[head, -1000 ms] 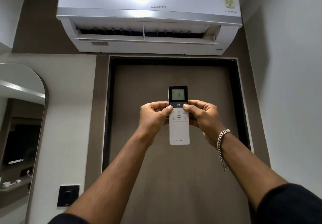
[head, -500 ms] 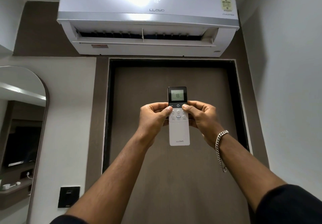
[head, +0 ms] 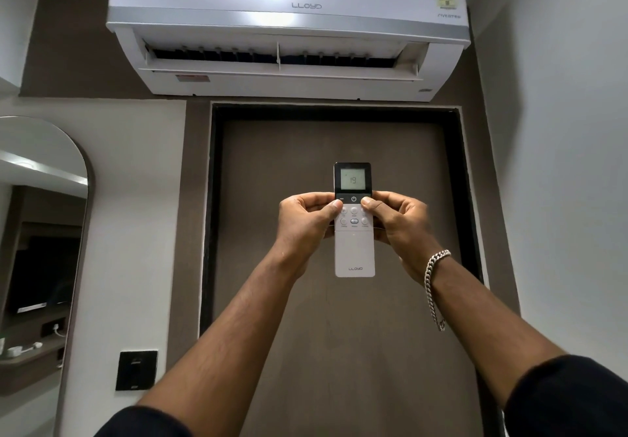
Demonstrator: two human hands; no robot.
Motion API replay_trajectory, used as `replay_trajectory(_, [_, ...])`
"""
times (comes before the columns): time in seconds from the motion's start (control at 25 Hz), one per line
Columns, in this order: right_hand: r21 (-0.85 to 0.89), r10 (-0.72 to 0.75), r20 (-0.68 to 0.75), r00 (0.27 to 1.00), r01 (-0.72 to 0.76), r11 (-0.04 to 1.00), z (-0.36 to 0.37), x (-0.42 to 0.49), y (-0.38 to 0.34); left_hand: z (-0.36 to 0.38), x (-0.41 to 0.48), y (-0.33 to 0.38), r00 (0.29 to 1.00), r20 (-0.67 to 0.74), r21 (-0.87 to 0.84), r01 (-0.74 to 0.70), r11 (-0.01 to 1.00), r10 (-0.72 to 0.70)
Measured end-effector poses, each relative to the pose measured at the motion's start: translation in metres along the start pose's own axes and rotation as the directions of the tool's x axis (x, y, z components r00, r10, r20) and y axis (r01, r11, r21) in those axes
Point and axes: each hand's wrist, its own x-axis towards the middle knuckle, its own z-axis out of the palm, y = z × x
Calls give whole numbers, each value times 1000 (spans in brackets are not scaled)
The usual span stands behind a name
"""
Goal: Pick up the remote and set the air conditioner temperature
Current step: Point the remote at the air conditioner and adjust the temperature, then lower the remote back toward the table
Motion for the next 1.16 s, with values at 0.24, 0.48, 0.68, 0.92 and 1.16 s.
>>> replay_trajectory(0.24, [-42,30,-37,999,-31,999,-12,-8,10,9,-8,-13,999,28,-12,38,999,-38])
replay_trajectory(0.48, [-76,160,-129,979,-170,983,-51,-62,54,35,-48,-67,977,136,48,158,986,-163])
replay_trajectory(0.68, [-88,347,-323,881,-393,915,-117,-146,123,86,-117,-150,877,280,148,364,920,-392])
replay_trajectory(0.92, [-82,561,-578,592,-726,683,-241,-297,196,193,-252,-262,560,479,290,626,724,-676])
replay_trajectory(1.16, [158,594,-787,167,-876,456,-354,-475,255,305,-438,-358,168,553,529,687,499,-816])
